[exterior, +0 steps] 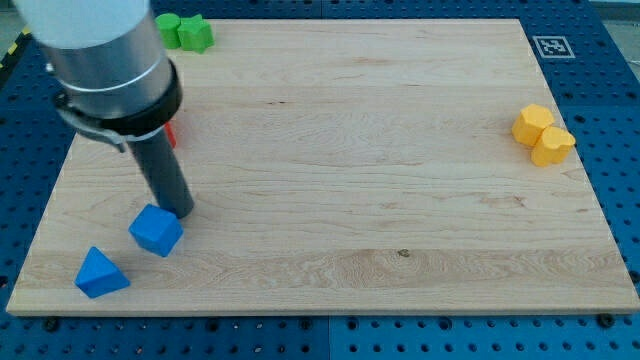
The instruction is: Move blue cube towards blue triangle
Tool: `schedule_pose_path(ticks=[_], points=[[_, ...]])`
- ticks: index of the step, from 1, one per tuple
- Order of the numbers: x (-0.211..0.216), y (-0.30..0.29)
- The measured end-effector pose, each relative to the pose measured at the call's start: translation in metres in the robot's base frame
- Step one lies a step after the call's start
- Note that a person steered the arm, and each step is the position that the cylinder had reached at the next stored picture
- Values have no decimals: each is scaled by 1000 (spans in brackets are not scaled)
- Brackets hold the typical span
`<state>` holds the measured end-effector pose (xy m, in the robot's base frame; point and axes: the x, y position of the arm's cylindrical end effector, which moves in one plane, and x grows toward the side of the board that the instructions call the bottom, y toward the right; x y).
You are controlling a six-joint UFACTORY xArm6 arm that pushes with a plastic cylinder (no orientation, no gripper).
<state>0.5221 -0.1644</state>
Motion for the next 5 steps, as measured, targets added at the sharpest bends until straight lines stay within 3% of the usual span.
schedule_pose_path(ticks=[5], points=[[19, -40]])
